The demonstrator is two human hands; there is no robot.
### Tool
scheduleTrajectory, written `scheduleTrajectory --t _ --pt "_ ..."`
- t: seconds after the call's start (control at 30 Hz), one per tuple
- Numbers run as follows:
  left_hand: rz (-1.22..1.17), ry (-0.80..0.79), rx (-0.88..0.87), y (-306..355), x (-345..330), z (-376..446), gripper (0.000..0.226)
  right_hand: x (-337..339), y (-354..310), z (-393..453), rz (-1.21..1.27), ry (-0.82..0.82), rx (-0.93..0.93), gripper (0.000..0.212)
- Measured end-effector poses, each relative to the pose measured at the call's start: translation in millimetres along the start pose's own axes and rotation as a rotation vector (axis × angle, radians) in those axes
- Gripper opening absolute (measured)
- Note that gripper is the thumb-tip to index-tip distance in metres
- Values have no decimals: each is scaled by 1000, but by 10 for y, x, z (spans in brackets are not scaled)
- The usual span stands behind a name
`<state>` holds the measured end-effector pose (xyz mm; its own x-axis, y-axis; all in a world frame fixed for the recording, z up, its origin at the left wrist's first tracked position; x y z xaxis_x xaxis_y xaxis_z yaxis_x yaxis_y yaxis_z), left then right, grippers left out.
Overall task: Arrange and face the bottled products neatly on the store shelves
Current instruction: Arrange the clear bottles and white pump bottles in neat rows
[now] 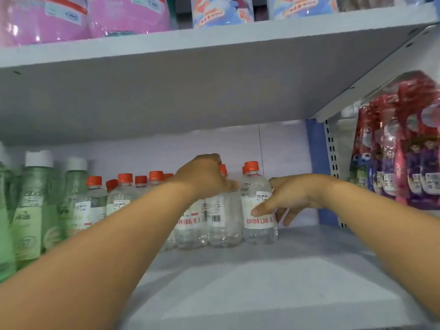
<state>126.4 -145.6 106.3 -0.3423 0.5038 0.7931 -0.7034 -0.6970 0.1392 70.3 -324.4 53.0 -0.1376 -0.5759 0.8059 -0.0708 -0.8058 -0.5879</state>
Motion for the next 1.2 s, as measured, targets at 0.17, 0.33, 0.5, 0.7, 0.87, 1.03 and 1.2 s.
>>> scheduleTrajectory --t 0.17,0.33,0.5,0.7,0.87,1.03,1.2 --pt "-63 -61 -22 -77 -61 64 57 61 -35 24 143 133 101 41" --pt "-24 -22 -81 -121 -41 99 40 128 -43 43 238 201 135 61" --pt "42 7 -55 -144 31 77 48 181 -102 -21 317 225 200 26" --pt "217 172 -69 -58 -57 32 60 139 -83 9 238 342 191 40" --pt "-14 20 -154 -91 -34 60 52 129 -81 24 318 280 179 37" --pt "-44 128 -93 -62 -126 97 57 126 -51 39 295 363 173 45" --pt "-157 114 -65 -33 -152 98 51 111 -49 52 313 328 176 52"
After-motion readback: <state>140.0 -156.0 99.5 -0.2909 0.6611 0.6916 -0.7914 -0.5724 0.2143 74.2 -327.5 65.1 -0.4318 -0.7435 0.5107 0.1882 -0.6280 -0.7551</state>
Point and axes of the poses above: each hand's wrist, its own z-axis towards the middle knuckle, its own x-axis out of the back of the hand, y = z × x, the point moved 5 cm from there along z, towards the middle knuckle, and after that the axes turned 5 degrees about -x, right-handed, at the moved point
